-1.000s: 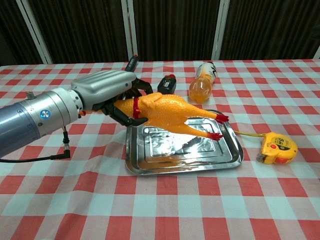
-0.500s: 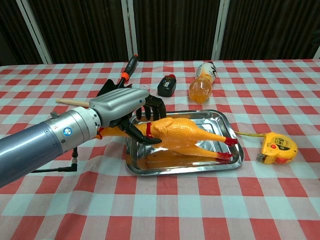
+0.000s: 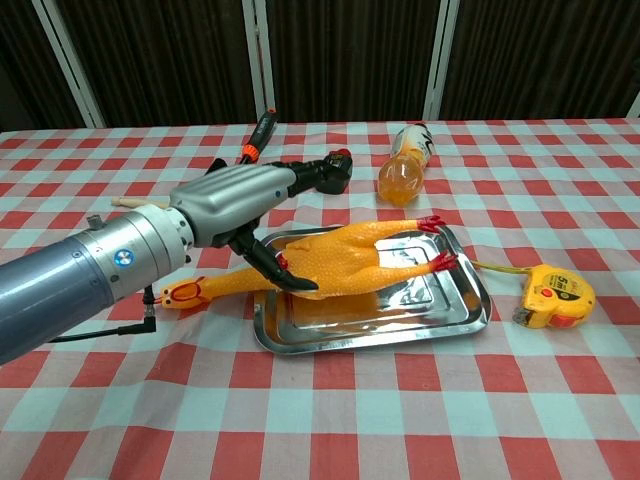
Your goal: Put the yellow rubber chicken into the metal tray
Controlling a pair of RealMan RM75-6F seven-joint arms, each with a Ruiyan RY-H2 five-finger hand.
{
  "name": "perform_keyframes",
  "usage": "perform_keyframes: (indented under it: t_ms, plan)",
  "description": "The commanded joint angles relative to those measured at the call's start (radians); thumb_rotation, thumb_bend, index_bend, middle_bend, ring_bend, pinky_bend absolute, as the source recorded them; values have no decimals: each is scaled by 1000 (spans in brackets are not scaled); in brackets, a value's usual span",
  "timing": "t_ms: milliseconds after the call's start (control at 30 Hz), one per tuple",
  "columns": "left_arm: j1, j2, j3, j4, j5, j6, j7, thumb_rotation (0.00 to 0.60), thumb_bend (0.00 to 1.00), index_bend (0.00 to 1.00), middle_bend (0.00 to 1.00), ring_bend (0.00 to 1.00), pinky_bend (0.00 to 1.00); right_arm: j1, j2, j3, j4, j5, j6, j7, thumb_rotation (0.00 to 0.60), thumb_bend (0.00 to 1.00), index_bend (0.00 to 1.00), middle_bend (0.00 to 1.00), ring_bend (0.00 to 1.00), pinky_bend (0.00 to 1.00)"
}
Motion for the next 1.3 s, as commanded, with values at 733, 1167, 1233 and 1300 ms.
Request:
perform_keyframes:
  t_ms: [733, 1167, 1233, 1300]
  plan:
    - [407, 638, 129, -498, 139, 416, -38, 600, 32, 105, 105, 0, 28, -118, -61, -13, 160, -5, 239, -301, 600, 256, 0, 7, 0, 93]
    - [644, 618, 208, -356, 138, 579, -132, 600, 32, 115, 103, 0, 28, -223, -129, -97, 241, -79, 364, -485, 600, 256, 0, 6, 0, 37]
    - [663, 615, 214, -343, 137, 579, -140, 600, 32, 115, 103, 0, 28, -237, -136, -102, 239, -78, 374, -488, 600, 256, 0, 7, 0, 36]
    - [678, 612, 220, -330, 136, 574, -141, 600, 32, 116, 103, 0, 28, -249, -145, -107, 239, -78, 382, -491, 600, 256, 0, 7, 0, 36]
